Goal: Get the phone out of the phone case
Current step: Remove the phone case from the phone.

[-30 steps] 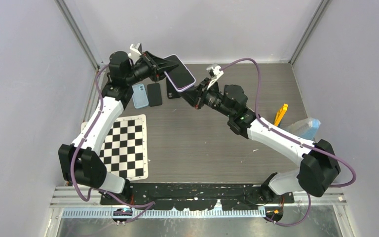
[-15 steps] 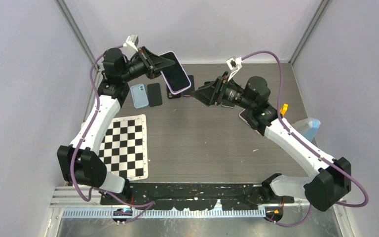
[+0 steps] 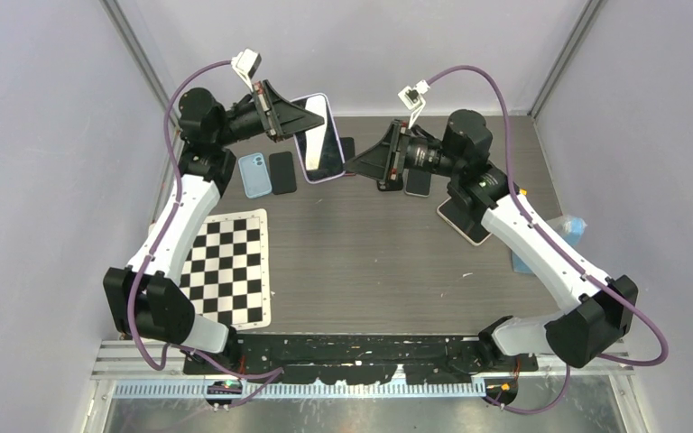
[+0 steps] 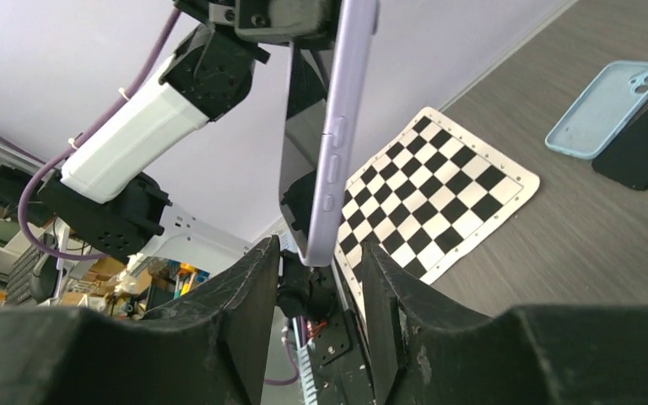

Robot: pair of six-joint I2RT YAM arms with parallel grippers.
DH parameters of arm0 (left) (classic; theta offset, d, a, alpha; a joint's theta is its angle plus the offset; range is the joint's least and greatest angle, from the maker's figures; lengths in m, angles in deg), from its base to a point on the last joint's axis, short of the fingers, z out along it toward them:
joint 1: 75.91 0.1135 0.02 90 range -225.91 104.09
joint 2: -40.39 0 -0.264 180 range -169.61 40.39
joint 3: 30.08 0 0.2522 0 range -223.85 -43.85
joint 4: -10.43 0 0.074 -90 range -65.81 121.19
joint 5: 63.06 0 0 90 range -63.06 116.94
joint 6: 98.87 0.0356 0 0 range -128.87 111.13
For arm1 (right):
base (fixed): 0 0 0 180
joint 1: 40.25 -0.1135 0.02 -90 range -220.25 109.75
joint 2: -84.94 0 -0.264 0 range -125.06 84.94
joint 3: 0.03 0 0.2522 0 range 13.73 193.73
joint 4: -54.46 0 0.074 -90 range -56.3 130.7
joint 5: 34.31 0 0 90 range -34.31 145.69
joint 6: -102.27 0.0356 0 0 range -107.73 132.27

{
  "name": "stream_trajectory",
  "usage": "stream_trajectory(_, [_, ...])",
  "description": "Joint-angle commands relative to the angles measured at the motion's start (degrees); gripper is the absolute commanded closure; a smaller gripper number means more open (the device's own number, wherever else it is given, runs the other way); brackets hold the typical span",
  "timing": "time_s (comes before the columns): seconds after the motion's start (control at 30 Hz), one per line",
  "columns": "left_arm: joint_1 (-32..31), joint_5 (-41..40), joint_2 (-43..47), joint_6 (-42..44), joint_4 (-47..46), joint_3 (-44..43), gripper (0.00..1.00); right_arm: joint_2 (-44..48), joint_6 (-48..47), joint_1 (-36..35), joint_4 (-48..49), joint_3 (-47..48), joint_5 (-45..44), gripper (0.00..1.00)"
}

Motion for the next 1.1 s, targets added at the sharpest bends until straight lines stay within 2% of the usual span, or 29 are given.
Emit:
stream_trajectory(0.0, [-0.1, 1.4, 3.1, 0.0, -6.1, 0.0, 1.00, -0.6, -2.1, 0.2, -2.9, 2.6, 2.3, 0.54])
stream_trajectory(0.17, [-0.1, 1.5, 3.1, -0.7, -6.7, 0.2, 1.00, -0.3, -3.6, 0.2, -2.7, 1.7, 2.2, 0.56])
stream_trajectory(0.33, [-0.1, 1.5, 3.0, -5.3, -11.9, 1.8, 1.00, -0.7, -6.5, 0.1, -8.1, 3.5, -0.6, 0.71])
stream_trajectory(0.5, [-0.2, 0.6, 2.8, -9.4, -15.7, 2.3, 1.00, -1.7, -8.3, -0.2, -11.1, 4.0, -2.3, 0.78])
stream_trajectory(0.7, [-0.4, 0.5, 1.7, -16.1, -16.7, 1.2, 1.00, -3.3, -14.3, -0.4, -20.1, 6.3, -11.9, 0.97])
stream_trajectory(0.87, [-0.4, 0.6, 1.0, -21.8, -17.3, 0.9, 1.00, -6.1, -16.7, -0.4, -28.6, 9.1, -24.2, 0.99])
stream_trajectory(1.07, [-0.4, 0.1, 0.8, -22.2, -17.1, 0.9, 1.00, -7.6, -15.6, -0.5, -30.8, 9.3, -30.6, 0.99])
